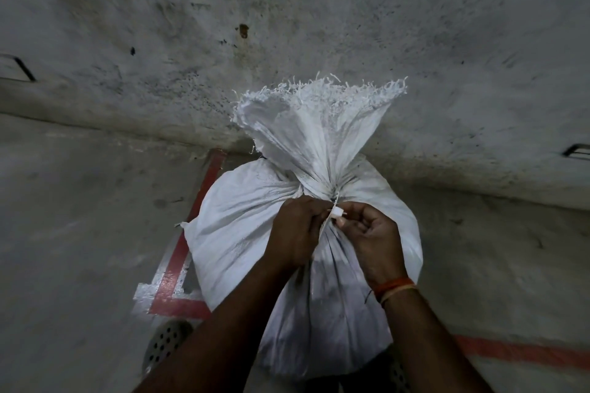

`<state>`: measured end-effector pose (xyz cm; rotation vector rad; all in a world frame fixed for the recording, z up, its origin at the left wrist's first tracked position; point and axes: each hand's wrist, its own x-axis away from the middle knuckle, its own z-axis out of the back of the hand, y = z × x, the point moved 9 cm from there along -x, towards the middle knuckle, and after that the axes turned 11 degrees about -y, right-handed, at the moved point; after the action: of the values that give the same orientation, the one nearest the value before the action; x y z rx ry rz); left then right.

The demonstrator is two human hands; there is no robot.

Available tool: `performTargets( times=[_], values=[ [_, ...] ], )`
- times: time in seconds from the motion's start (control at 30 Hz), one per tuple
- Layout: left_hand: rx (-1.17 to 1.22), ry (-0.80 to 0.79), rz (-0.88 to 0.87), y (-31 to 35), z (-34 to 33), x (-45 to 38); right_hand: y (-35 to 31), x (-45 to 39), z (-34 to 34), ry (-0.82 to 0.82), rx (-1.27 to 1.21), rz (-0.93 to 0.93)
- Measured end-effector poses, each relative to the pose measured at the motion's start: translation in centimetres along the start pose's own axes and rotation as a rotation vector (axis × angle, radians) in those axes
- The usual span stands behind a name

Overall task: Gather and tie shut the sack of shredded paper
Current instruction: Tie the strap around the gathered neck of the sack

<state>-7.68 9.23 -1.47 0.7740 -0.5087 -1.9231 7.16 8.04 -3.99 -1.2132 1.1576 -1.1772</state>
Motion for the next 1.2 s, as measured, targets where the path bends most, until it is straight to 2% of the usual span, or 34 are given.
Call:
performTargets(
  times=[0.3,0.47,0.57,0.63,0.73,0.83,1.0,1.2],
  values=[
    [0.019,0.030,0.031,-0.1,0.7,-0.2,0.0,0.5,0.3,0.078,-0.089,-0.010],
    [0.093,0.013,0.016,-0.3,0.8,0.0,-0.3,0.6,0.4,0.092,0.085,-0.007],
    [0.232,0.209,0.160,-0.6,3.0,1.5,-0.1,0.5,0.3,0.119,0.221,-0.015],
    [0.225,0.290,0.291,-0.8,3.7,2.7,-0.4,0.5,-0.3,0.114,0.307,-0.002],
    [0.099,0.278,0.426,-0.7,3.3,4.0,-1.5,0.8,-1.1,0.103,0.414,0.032],
    [0.144,0.199,0.533,-1.3,1.8,4.5,-1.9,1.0,-1.5,0.098,0.441,0.047],
    [0.234,0.270,0.476,-1.1,1.1,3.8,-1.9,1.5,-2.0,0.079,0.495,0.047],
    [0.172,0.356,0.397,-1.7,1.3,3.7,-1.2,1.7,-0.2,0.144,0.560,-0.024]
  ],
)
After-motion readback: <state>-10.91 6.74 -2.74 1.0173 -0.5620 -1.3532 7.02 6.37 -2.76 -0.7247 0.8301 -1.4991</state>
